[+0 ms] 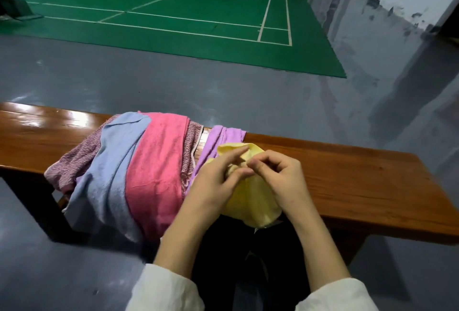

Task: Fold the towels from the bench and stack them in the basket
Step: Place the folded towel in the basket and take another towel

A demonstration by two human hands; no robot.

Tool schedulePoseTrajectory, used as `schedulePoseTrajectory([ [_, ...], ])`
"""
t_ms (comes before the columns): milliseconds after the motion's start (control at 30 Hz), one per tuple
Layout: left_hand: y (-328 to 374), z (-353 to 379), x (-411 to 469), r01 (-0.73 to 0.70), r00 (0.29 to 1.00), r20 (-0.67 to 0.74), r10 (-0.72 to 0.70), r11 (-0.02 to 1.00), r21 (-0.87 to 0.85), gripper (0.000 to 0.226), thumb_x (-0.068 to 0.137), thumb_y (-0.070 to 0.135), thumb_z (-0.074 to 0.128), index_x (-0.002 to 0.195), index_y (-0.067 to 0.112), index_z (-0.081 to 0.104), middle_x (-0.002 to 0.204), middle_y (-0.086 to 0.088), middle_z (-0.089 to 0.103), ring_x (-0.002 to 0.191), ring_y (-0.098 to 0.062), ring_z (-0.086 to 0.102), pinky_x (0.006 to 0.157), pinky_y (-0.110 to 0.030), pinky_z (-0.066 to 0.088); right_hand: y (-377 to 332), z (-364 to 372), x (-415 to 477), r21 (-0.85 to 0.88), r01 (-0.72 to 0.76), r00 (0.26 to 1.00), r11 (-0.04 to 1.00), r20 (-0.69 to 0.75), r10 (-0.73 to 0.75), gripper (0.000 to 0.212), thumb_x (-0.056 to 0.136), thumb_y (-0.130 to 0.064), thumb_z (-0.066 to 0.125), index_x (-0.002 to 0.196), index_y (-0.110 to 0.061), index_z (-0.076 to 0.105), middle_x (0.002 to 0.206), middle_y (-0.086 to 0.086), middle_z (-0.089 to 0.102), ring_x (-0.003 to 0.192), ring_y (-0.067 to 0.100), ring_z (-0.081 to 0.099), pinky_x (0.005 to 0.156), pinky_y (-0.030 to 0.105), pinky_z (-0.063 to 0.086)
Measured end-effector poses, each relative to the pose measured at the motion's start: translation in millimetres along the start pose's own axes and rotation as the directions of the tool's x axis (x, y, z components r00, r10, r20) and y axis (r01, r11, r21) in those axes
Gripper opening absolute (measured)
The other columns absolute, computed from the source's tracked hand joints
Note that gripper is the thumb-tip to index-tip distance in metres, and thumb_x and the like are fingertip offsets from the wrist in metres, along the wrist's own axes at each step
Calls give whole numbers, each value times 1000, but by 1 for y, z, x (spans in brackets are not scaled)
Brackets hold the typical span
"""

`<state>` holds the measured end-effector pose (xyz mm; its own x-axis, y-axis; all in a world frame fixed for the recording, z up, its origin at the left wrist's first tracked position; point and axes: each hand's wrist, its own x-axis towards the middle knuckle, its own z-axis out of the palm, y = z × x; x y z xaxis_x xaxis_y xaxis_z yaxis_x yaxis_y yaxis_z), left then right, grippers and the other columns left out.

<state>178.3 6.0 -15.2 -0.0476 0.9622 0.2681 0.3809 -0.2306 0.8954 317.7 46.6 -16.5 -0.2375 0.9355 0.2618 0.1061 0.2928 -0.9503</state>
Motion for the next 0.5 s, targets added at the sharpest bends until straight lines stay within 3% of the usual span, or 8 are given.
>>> schedulePoseTrajectory([
  [67, -10, 6, -3, 12, 998, -66, -8, 998, 61, 10, 82, 21, 70, 90, 17, 73, 76, 13, 67, 72, 2, 56, 71, -15, 42, -2, -2, -2, -7, -42, 998, 999, 36, 42, 27, 80, -3, 71, 63, -24, 67, 60, -16, 66, 62, -6, 55, 63, 10, 41],
  [133, -20, 4, -8, 54, 987, -158, -41, 995, 79, 7, 81, 18, 73, 75, 17, 70, 61, 17, 61, 62, 4, 51, 63, -14, 39, 2, -7, -5, -62, -128, 989, 990, 60, 132, 24, 77, -5, 74, 63, -22, 67, 58, -15, 63, 60, -6, 52, 61, 10, 39],
  [233, -33, -10, -17, 127, 951, -292, -99, 989, 79, 17, 81, 11, 73, 74, 25, 66, 64, 16, 63, 63, 9, 54, 63, -11, 40, 17, -23, -10, -141, -227, 973, 964, 16, 231, 14, 74, -14, 79, 66, -19, 69, 65, -12, 63, 67, 1, 53, 66, 20, 41],
  [333, -44, -21, -24, 195, 920, -371, -124, 968, 161, 20, 82, 14, 72, 75, 31, 63, 70, 15, 64, 67, 7, 55, 66, -9, 39, 24, -29, -13, -188, -195, 980, 963, 5, 199, 14, 79, -17, 75, 68, -22, 68, 69, -15, 65, 72, 1, 55, 70, 24, 42],
  [400, -43, -18, -25, 202, 937, -315, -150, 969, 141, 17, 84, 14, 70, 84, 31, 67, 83, 17, 67, 78, 6, 58, 73, -5, 39, 21, -18, -13, -164, -158, 986, 974, 25, 164, 17, 82, -15, 73, 69, -25, 67, 70, -18, 64, 73, -2, 55, 71, 19, 42],
  [500, -26, -2, -22, 115, 990, -80, -116, 993, -13, 29, 86, 14, 67, 105, 35, 66, 102, 23, 68, 87, 10, 59, 83, -7, 40, 12, 5, -14, -39, -113, 988, 993, 98, 117, 20, 84, -8, 69, 72, -24, 66, 69, -18, 65, 72, -7, 56, 71, 10, 40],
])
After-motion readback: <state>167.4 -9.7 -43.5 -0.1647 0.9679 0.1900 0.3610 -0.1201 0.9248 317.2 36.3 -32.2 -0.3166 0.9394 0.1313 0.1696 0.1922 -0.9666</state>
